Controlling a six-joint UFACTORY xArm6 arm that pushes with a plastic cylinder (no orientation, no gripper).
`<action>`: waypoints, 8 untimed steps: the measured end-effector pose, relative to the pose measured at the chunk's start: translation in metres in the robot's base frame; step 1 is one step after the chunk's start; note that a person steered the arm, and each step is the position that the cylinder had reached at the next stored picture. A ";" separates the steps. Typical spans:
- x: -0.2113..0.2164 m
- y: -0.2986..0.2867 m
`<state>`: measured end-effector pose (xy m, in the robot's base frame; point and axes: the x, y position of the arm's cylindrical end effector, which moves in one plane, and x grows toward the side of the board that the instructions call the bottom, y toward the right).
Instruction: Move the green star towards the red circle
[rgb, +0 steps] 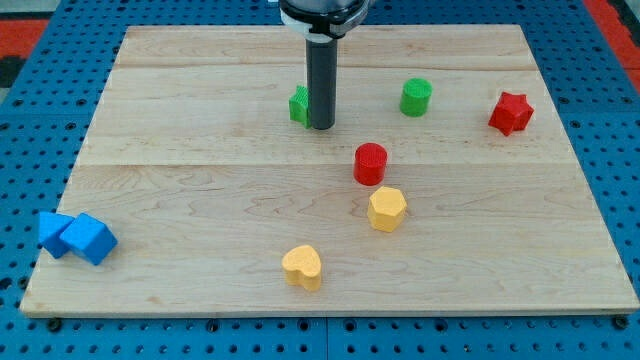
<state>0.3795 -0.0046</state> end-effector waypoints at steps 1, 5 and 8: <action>0.000 -0.016; -0.065 -0.077; -0.020 -0.031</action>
